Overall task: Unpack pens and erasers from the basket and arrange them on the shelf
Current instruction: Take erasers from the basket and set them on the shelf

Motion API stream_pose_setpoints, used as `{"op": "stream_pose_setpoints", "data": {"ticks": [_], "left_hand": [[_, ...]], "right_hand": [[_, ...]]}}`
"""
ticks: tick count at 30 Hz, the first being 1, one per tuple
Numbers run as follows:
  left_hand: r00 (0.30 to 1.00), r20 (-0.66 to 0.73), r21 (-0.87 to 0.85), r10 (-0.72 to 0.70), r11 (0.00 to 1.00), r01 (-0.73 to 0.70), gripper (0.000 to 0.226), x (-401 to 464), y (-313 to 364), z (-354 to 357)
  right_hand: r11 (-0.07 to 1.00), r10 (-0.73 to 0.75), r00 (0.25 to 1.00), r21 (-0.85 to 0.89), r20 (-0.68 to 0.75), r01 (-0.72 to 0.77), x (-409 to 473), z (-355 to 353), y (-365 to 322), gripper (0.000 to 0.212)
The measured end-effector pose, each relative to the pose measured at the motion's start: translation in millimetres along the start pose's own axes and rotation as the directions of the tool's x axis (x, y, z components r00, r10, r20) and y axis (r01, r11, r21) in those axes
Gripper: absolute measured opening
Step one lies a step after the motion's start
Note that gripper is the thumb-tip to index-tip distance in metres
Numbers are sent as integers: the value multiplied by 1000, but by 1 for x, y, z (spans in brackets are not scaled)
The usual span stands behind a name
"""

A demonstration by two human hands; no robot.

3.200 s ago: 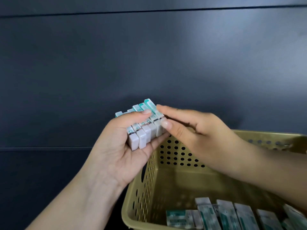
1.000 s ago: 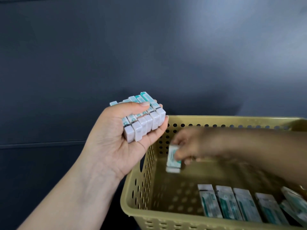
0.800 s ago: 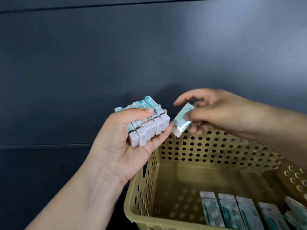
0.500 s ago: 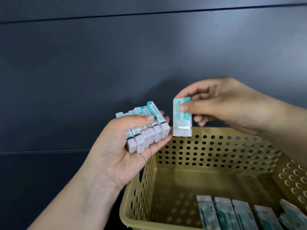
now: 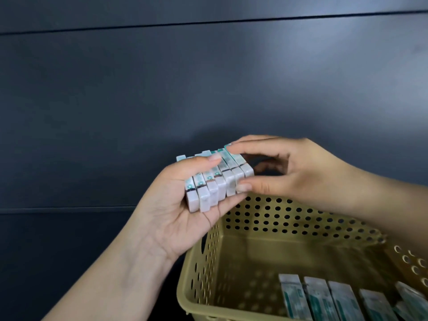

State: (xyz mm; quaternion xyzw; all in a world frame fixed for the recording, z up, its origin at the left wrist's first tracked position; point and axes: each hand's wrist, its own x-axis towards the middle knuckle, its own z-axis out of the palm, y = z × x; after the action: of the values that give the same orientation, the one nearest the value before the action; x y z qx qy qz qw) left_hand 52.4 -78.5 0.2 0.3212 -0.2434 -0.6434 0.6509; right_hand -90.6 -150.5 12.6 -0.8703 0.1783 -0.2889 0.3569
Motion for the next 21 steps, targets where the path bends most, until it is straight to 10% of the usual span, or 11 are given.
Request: {"op": "stream_pose_setpoints", "data": {"ticks": [8, 13, 16, 21], "left_hand": [[1000, 5, -119, 17, 993, -16, 49, 0, 1, -2], [997, -78, -117, 24, 993, -33, 48, -1, 1, 1], [997, -80, -109, 16, 994, -24, 51, 0, 1, 0], [997, -75, -116, 17, 993, -26, 50, 0, 1, 0]], "right_hand": [[994, -105, 992, -49, -76, 102, -1, 1, 14, 45], [976, 219, 969, -34, 114, -217, 1, -27, 6, 38], [844, 536, 712, -284, 454, -455, -1, -30, 20, 38], [618, 786, 347, -670, 512, -411, -9, -2, 53, 21]]}}
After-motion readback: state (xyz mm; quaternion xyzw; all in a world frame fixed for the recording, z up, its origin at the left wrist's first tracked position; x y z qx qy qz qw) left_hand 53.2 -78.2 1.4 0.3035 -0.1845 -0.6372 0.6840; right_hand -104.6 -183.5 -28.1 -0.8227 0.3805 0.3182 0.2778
